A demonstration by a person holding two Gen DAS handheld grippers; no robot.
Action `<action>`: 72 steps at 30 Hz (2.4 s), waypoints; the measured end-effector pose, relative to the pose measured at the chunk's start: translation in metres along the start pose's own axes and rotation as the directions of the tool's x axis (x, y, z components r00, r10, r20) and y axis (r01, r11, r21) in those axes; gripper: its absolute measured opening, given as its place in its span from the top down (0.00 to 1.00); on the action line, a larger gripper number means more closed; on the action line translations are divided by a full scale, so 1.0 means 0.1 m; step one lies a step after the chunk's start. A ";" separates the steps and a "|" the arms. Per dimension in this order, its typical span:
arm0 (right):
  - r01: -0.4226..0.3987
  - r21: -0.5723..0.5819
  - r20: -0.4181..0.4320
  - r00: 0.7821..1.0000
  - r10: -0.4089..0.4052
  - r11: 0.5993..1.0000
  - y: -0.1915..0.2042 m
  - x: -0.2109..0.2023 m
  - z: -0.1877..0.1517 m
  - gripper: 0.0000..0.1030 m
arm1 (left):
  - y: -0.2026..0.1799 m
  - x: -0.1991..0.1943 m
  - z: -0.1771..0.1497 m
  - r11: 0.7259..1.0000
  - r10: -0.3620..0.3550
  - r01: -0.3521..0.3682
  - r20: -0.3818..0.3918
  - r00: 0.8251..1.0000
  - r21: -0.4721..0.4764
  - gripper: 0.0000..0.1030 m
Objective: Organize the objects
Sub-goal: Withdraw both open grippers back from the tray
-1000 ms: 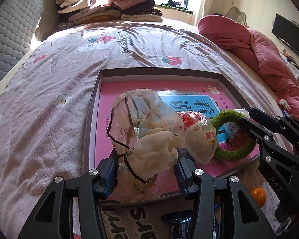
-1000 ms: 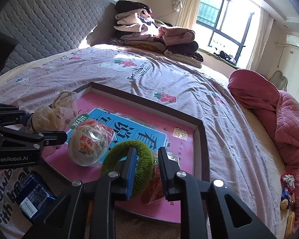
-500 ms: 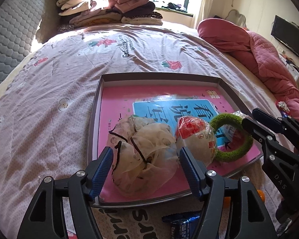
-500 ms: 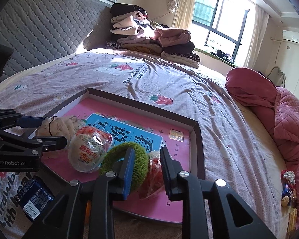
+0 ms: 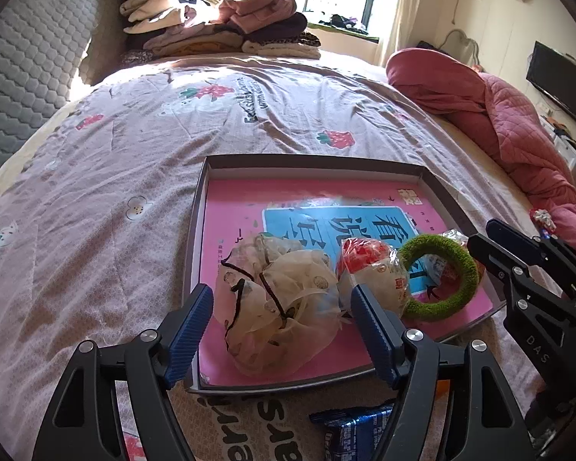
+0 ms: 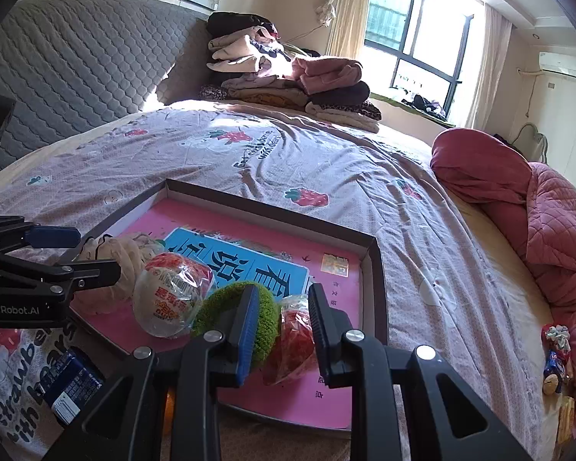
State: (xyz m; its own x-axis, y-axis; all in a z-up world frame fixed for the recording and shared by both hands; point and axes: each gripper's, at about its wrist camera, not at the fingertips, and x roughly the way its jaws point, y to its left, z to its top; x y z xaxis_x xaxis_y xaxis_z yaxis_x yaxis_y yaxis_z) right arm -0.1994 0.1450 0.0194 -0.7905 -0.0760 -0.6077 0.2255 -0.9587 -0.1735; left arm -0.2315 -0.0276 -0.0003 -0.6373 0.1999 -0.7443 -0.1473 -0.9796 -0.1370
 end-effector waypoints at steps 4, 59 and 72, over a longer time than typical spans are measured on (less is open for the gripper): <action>-0.007 0.013 0.019 1.000 0.007 1.000 -0.03 -0.08 0.04 0.71 | -0.06 -0.17 0.02 1.000 0.004 -0.005 0.042 0.999 0.013 0.26; -0.101 0.129 0.173 0.982 0.078 0.986 -0.20 -1.36 -0.24 0.52 | -0.36 -1.24 -0.56 0.999 -0.033 0.033 0.165 0.986 0.005 0.23; -0.114 0.113 0.130 0.987 0.099 0.987 -0.11 -1.32 -0.38 0.52 | -0.48 -1.00 -0.71 0.998 -0.032 0.028 0.073 0.997 0.052 0.23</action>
State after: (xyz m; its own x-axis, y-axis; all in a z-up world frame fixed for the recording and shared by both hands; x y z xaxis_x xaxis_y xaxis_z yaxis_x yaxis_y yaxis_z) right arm -0.0759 0.1762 0.0716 -0.8314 -0.2058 -0.5162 0.2486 -0.9685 -0.0142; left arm -0.1070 -0.0025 0.0339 -0.6860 0.2321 -0.6896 -0.2044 -0.9711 -0.1235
